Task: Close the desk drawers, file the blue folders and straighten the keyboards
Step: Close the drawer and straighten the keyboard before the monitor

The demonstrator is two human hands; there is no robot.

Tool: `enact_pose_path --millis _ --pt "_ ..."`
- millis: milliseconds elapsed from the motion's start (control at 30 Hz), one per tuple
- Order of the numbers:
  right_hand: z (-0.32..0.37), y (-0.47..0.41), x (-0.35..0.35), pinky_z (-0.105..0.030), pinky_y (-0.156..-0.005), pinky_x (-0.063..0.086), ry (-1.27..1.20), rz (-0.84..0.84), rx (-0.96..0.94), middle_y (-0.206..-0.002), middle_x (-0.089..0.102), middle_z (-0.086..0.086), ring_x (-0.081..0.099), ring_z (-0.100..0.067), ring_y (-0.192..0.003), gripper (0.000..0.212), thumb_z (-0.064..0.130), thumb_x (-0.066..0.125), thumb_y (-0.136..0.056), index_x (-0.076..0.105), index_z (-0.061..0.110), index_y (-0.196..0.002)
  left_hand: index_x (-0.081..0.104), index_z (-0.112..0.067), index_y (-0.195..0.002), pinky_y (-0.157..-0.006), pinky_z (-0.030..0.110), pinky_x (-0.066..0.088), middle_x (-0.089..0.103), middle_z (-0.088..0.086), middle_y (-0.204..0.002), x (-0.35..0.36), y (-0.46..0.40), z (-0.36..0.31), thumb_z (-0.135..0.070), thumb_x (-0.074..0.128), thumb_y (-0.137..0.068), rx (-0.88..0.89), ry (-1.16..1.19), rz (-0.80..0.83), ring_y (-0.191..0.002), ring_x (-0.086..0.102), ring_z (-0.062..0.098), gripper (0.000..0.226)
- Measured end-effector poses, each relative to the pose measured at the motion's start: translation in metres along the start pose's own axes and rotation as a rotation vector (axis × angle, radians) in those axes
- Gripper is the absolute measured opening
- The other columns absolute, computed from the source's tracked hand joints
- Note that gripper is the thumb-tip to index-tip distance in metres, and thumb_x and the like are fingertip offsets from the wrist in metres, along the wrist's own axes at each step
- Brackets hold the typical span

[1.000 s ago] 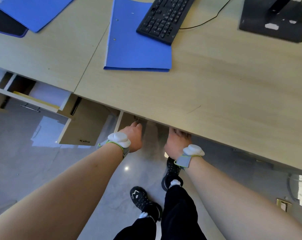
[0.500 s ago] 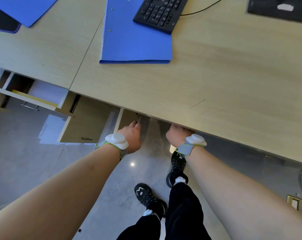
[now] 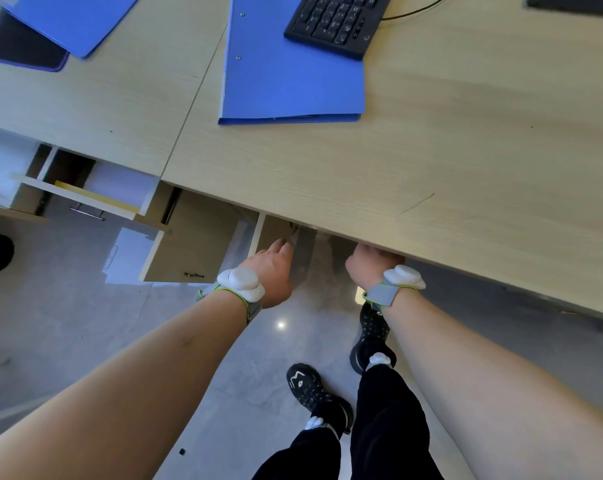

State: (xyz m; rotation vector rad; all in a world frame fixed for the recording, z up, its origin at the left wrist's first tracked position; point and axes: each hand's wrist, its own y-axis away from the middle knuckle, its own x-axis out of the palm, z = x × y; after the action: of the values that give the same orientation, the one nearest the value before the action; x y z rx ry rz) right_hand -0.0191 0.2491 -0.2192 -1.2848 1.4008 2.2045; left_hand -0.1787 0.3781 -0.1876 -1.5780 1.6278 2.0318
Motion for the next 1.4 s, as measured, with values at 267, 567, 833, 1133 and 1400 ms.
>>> enact_pose_path --millis 267,567,833,1133,1400 --pt "0.005 0.007 0.001 -0.034 -0.087 0.043 -0.024 -0.122 0.01 -0.119 0.06 -0.014 0.058 -0.033 -0.102 0.022 0.02 0.049 -0.084 0.056 0.012 -0.104 0.03 -0.014 -0.149 -0.096 0.045 0.051 0.032 0.002 -0.159 0.006 0.016 0.031 -0.021 0.051 -0.088 -0.087 0.052 0.02 -0.128 0.052 0.032 0.065" --pt "0.045 0.048 0.023 -0.041 -0.096 0.043 -0.125 0.071 -0.082 -0.149 0.04 -0.01 0.051 -0.036 -0.126 0.071 0.022 0.051 -0.089 0.023 0.017 -0.153 0.037 -0.016 -0.14 -0.087 0.042 0.052 0.046 0.002 -0.143 0.03 0.057 0.067 -0.019 0.049 -0.087 -0.144 0.16 0.039 -0.117 0.057 0.031 0.054" --pt "0.093 0.078 0.055 -0.037 -0.095 0.044 -0.113 0.215 -0.212 -0.141 0.048 -0.014 0.05 -0.034 -0.128 0.053 0.018 0.051 -0.09 0.039 0.011 -0.142 0.041 -0.015 -0.136 -0.081 0.042 0.054 0.059 0.008 -0.129 0.06 0.086 0.101 -0.022 0.047 -0.09 -0.241 0.275 0.072 -0.106 0.063 0.032 0.047" --pt "0.148 0.071 0.11 -0.035 -0.081 0.045 -0.023 0.213 -0.417 -0.13 0.055 -0.011 0.057 -0.035 -0.116 0.057 0.012 0.046 -0.088 0.037 0.021 -0.144 0.04 -0.018 -0.142 -0.095 0.045 0.054 0.063 0.007 -0.131 0.108 0.08 0.132 -0.026 0.048 -0.09 -0.288 0.403 0.108 -0.115 0.063 0.03 0.053" --pt "0.159 0.052 0.157 -0.044 -0.087 0.05 0.159 0.237 -0.565 -0.126 0.053 -0.008 0.058 -0.038 -0.108 0.075 0.018 0.049 -0.083 0.018 0.04 -0.148 0.025 -0.027 -0.156 -0.099 0.038 0.05 0.057 0.004 -0.144 0.146 0.058 0.139 -0.026 0.047 -0.096 -0.253 0.404 0.095 -0.124 0.059 0.028 0.065"
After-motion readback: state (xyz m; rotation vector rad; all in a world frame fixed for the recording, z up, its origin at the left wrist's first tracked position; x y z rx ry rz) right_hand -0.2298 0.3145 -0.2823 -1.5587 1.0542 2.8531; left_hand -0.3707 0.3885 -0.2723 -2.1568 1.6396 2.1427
